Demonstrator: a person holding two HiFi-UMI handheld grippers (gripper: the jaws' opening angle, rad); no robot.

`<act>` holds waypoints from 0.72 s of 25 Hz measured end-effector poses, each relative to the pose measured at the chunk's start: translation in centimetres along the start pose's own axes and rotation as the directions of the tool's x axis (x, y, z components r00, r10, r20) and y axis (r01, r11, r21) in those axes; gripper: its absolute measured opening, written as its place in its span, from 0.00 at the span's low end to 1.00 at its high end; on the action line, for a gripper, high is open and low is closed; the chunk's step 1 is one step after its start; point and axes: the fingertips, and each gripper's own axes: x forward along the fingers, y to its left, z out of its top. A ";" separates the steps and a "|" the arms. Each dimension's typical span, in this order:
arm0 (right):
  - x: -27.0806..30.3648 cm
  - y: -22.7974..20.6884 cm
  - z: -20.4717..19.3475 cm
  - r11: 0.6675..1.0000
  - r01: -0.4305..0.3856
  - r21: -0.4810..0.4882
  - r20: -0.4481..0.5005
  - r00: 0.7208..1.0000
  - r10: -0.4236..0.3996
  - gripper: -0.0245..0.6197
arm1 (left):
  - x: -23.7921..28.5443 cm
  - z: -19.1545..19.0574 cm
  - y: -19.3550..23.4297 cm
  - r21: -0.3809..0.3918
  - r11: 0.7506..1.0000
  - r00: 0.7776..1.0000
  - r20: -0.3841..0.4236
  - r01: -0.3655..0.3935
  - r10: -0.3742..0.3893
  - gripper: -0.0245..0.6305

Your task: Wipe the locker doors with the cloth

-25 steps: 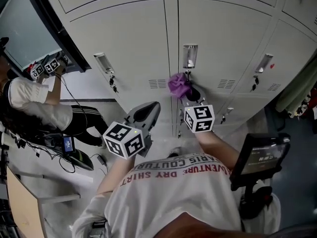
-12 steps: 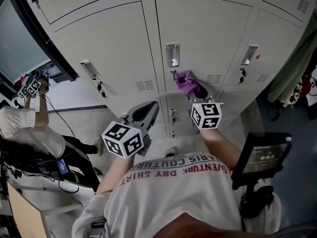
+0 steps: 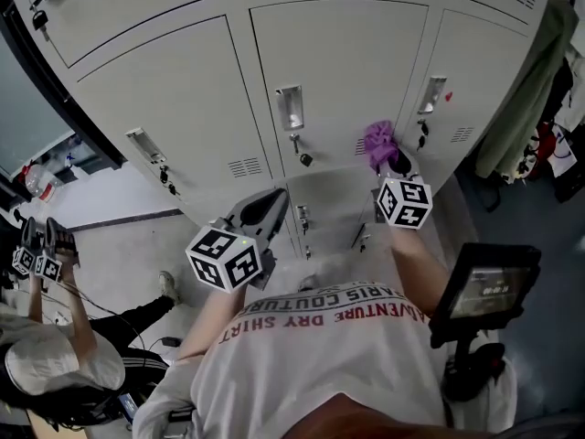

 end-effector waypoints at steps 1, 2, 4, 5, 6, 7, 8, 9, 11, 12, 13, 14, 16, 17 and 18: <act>-0.1 -0.8 0.0 1.000 0.017 0.000 0.000 1.000 -0.017 0.14 | 0.0 0.0 0.0 -0.001 1.000 1.000 0.000 0.001 -0.001 0.04; -0.2 -1.5 0.0 0.999 0.034 0.004 -0.003 0.999 -0.034 0.14 | 0.1 0.0 0.0 -0.003 1.000 1.000 0.000 0.001 -0.001 0.04; -0.4 -2.7 -0.1 0.998 0.059 0.026 -0.017 0.998 -0.059 0.14 | 0.0 -0.2 -0.2 -0.008 1.000 1.000 -0.002 0.002 -0.002 0.04; -0.6 -2.9 -0.2 0.997 0.063 0.035 -0.027 0.998 -0.062 0.14 | -0.1 -0.4 -0.3 -0.012 1.000 1.000 -0.005 0.001 -0.002 0.04; -0.7 -3.0 -0.3 0.997 0.061 0.039 -0.036 0.998 -0.060 0.14 | -0.3 -0.6 -0.5 -0.016 1.000 1.000 -0.007 0.001 -0.001 0.04; -0.8 -2.9 -0.3 0.998 0.055 0.041 -0.042 0.998 -0.053 0.14 | -0.5 -0.8 -0.6 -0.018 1.000 1.000 -0.009 -0.001 0.001 0.04; -1.1 -2.6 0.0 0.998 0.042 0.045 -0.039 0.998 -0.040 0.14 | -0.7 -0.8 -0.8 -0.019 1.000 1.000 -0.010 -0.004 0.004 0.04; -1.5 -2.0 0.5 0.999 0.021 0.050 -0.025 0.999 -0.020 0.14 | -1.0 -0.8 -1.1 -0.017 1.000 1.000 -0.008 -0.009 0.008 0.04; -3.0 -0.3 2.1 0.998 -0.040 0.054 0.009 0.999 0.039 0.14 | -2.0 -0.8 -1.8 -0.009 1.000 1.000 -0.002 -0.023 0.023 0.04; -3.9 0.7 2.8 0.996 -0.074 0.050 0.018 0.997 0.074 0.14 | -2.6 -0.8 -2.2 -0.006 0.999 0.999 0.002 -0.032 0.032 0.04; -5.0 1.8 3.4 0.993 -0.112 0.049 0.019 0.994 0.111 0.14 | -3.2 -0.9 -2.6 -0.004 0.999 0.999 0.007 -0.041 0.041 0.04; -6.1 2.9 3.8 0.987 -0.152 0.056 0.015 0.988 0.151 0.14 | -4.0 -1.0 -3.1 -0.003 0.999 0.999 0.013 -0.050 0.050 0.04; -8.6 5.0 4.4 0.968 -0.233 0.093 0.001 0.972 0.234 0.14 | -5.7 -1.3 -4.0 -0.004 0.998 0.997 0.026 -0.070 0.070 0.04; -10.0 5.9 4.5 0.956 -0.272 0.111 -0.009 0.962 0.274 0.14 | -6.5 -1.6 -4.5 -0.008 0.997 0.996 0.035 -0.077 0.077 0.04; -11.3 6.9 4.6 0.944 -0.308 0.119 -0.020 0.950 0.313 0.14 | -7.4 -1.9 -5.0 -0.013 0.997 0.996 0.043 -0.082 0.083 0.04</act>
